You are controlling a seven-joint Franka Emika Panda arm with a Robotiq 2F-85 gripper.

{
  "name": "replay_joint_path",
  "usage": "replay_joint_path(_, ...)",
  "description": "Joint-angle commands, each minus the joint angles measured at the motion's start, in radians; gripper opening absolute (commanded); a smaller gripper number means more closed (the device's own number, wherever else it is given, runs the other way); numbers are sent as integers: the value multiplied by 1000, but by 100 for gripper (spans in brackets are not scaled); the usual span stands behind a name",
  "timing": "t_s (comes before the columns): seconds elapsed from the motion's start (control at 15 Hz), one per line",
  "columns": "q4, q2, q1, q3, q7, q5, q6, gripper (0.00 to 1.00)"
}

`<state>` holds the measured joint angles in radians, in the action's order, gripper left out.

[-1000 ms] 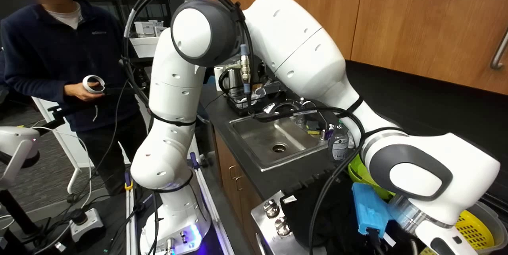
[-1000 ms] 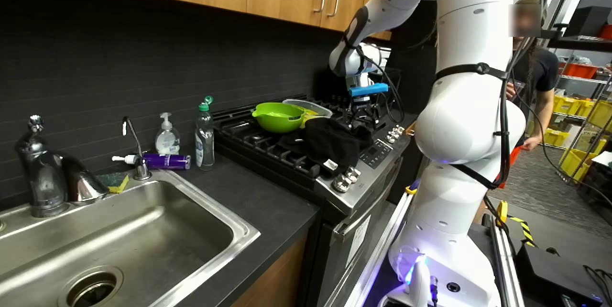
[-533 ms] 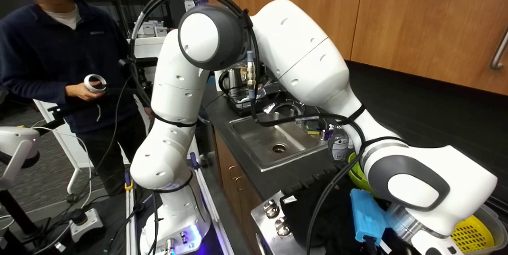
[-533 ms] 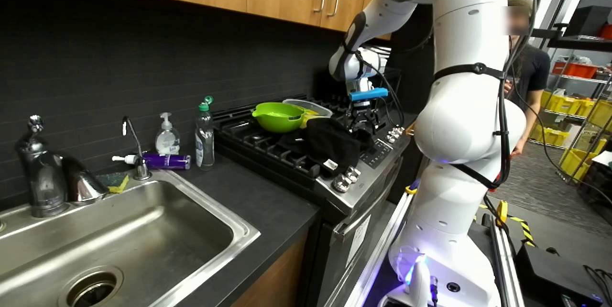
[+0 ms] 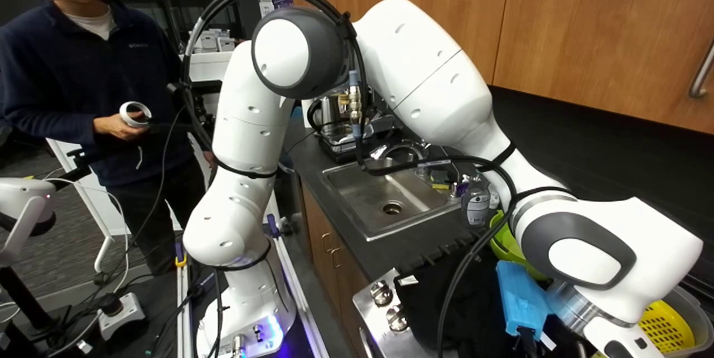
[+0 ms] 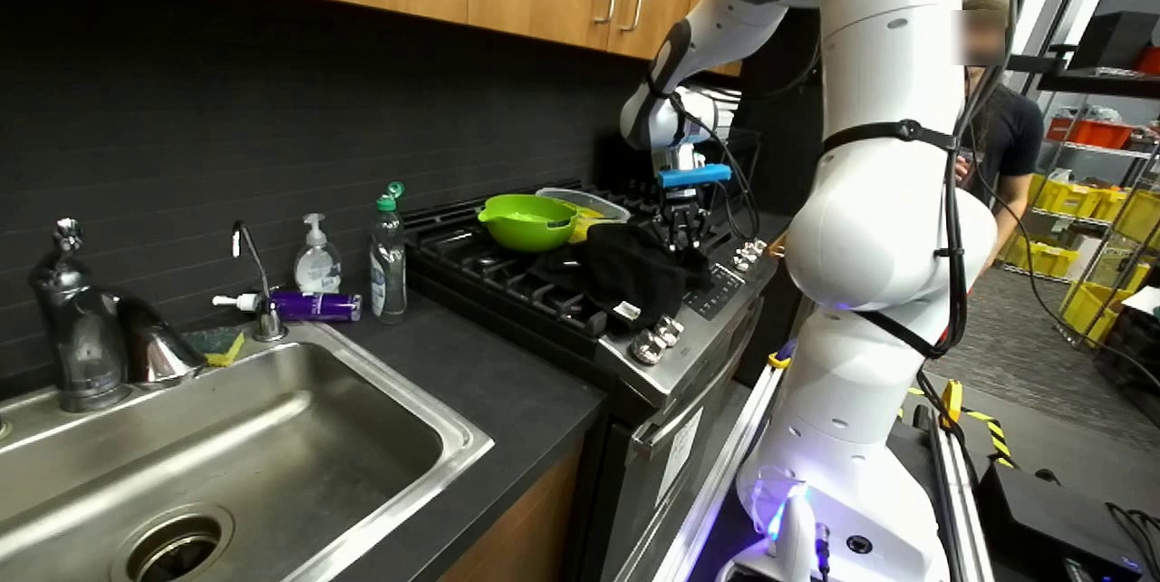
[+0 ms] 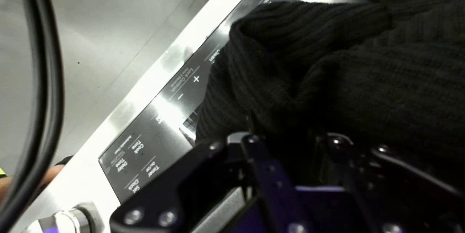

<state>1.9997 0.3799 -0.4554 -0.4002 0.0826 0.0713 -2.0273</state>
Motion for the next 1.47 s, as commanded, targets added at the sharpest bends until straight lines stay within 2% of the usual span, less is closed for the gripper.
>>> replay_joint_path(0.0,-12,9,-11,3,-22,-23,-9,1)
replay_joint_path(0.2,0,-22,-8,-3,-10,-15,-36,0)
replay_joint_path(0.6,28,-107,21,-32,64,37,-237,1)
replay_joint_path(0.8,39,-151,31,-32,81,46,-297,1)
replay_joint_path(1.2,51,-240,38,-1,13,-13,-267,1)
replay_joint_path(1.4,98,-327,42,14,-61,-42,-259,1)
